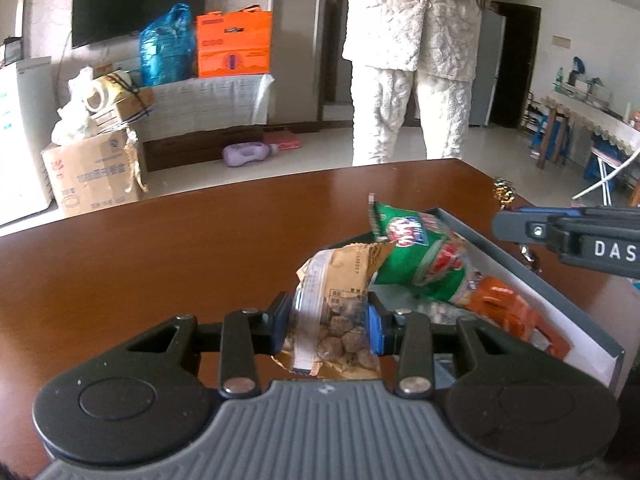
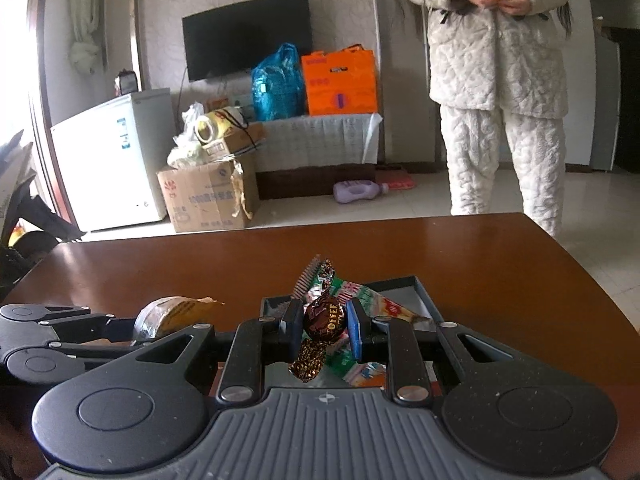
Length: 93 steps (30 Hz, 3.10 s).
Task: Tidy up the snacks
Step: 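Lower nut bag and chocolate into grey box and open both grippers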
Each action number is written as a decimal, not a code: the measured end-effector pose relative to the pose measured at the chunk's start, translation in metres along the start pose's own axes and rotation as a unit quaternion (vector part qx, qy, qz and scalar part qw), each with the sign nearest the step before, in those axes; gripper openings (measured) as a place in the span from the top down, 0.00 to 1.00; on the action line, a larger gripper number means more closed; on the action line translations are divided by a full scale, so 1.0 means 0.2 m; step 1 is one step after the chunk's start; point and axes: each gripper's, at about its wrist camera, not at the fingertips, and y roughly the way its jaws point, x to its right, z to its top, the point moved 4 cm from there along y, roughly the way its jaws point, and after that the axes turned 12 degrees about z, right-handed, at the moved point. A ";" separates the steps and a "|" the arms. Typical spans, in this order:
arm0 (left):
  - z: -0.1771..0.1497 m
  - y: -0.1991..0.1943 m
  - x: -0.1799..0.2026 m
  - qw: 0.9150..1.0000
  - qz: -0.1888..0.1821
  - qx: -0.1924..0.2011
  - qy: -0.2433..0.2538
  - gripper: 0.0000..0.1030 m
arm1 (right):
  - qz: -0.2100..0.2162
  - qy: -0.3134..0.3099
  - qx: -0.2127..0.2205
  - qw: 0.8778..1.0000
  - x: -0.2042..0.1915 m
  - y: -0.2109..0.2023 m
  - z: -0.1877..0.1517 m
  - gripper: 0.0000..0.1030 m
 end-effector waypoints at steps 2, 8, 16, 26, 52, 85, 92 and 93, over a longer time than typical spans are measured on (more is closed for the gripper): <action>0.00 0.01 0.05 1.000 -0.006 0.001 0.004 0.65 | -0.003 0.003 -0.001 1.000 0.03 -0.01 0.00 0.76; 0.00 0.01 0.16 0.999 -0.023 0.007 0.024 0.65 | -0.010 0.004 -0.006 1.000 0.10 -0.02 -0.02 0.76; -0.02 0.00 0.24 0.998 -0.041 0.010 0.037 0.65 | -0.013 0.008 -0.009 1.000 0.15 -0.02 -0.03 0.76; -0.04 0.01 0.35 0.997 -0.054 0.010 0.054 0.65 | -0.016 0.010 -0.034 0.999 0.19 0.01 -0.06 0.76; -0.06 0.09 0.45 0.995 -0.061 -0.003 0.075 0.65 | -0.013 0.007 -0.077 0.997 0.26 0.05 -0.16 0.76; -0.10 0.20 0.54 0.993 -0.066 -0.015 0.097 0.65 | -0.021 0.004 -0.124 0.992 0.31 0.08 -0.23 0.76; -0.10 0.20 0.54 0.993 -0.064 -0.018 0.095 0.64 | -0.022 0.007 -0.123 0.992 0.32 0.08 -0.24 0.76; -0.10 0.20 0.55 0.993 -0.064 -0.017 0.097 0.64 | -0.022 0.007 -0.123 0.992 0.32 0.08 -0.24 0.76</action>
